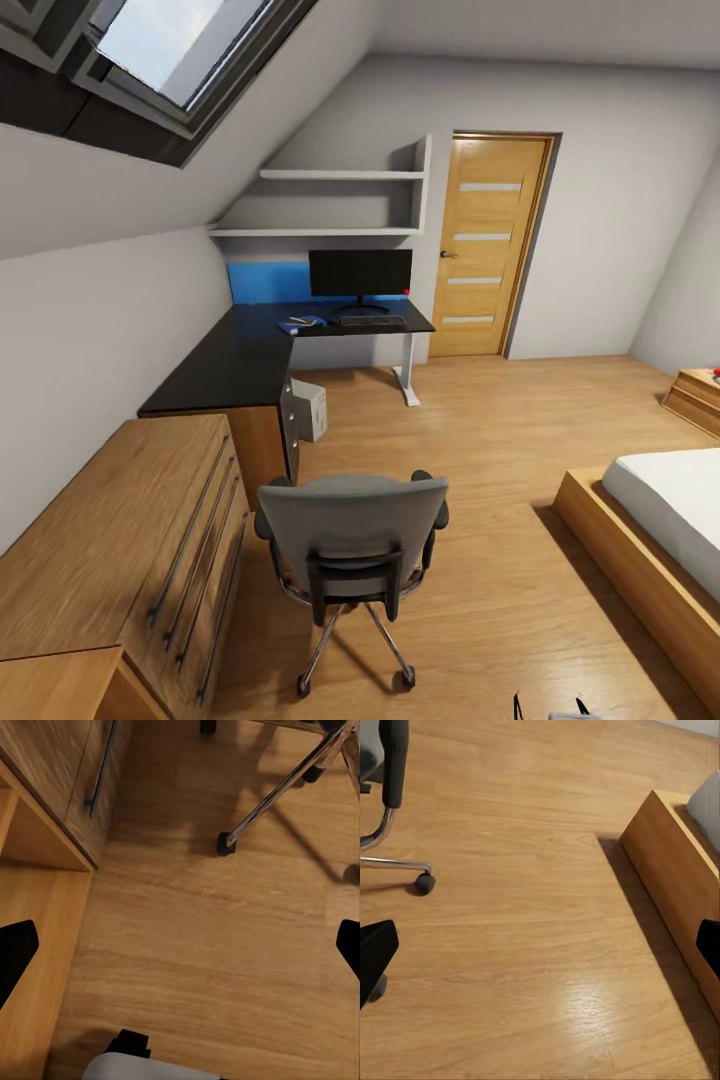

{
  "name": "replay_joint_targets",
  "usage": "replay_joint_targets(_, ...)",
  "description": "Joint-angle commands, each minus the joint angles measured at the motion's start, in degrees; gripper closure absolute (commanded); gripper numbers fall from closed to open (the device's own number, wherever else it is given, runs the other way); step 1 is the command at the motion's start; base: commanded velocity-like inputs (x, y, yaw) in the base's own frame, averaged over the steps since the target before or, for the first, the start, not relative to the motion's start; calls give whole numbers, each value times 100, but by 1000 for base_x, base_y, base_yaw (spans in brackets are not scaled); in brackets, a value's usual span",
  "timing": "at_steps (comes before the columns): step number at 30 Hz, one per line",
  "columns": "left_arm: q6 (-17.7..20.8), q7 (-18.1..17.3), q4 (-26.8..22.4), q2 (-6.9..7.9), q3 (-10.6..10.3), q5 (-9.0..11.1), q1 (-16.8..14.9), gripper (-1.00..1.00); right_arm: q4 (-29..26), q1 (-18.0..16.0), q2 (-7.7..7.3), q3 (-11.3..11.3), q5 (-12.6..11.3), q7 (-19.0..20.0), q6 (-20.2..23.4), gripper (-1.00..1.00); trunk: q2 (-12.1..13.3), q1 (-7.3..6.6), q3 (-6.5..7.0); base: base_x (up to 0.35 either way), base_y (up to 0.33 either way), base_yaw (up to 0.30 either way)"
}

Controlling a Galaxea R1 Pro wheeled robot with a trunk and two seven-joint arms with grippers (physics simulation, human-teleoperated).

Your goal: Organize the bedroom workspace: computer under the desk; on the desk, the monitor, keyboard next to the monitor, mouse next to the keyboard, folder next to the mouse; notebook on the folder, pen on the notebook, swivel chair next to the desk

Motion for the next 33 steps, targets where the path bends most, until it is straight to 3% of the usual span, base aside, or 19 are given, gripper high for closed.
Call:
replay_joint_targets(1, -15, 46, 0, 3, -49, 20, -5, -100, 13, -7, 19, 36, 26, -61, 31, -100, -48, 23, -26, 0, 0, 0)
replay_joint_targets(9, 21, 55, -1, 7, -49, 12, -5, -100, 19, 9, 141, 34, 29, -52, 928, -100, -368, 199, -170, 0, 0, 0)
replay_joint_targets(33, 109, 69, -10, 13, -49, 11, -5, -100, 19, 11, 154, 34, 29, -48, 1013, -100, -1331, 726, -601, 0, 0, 0)
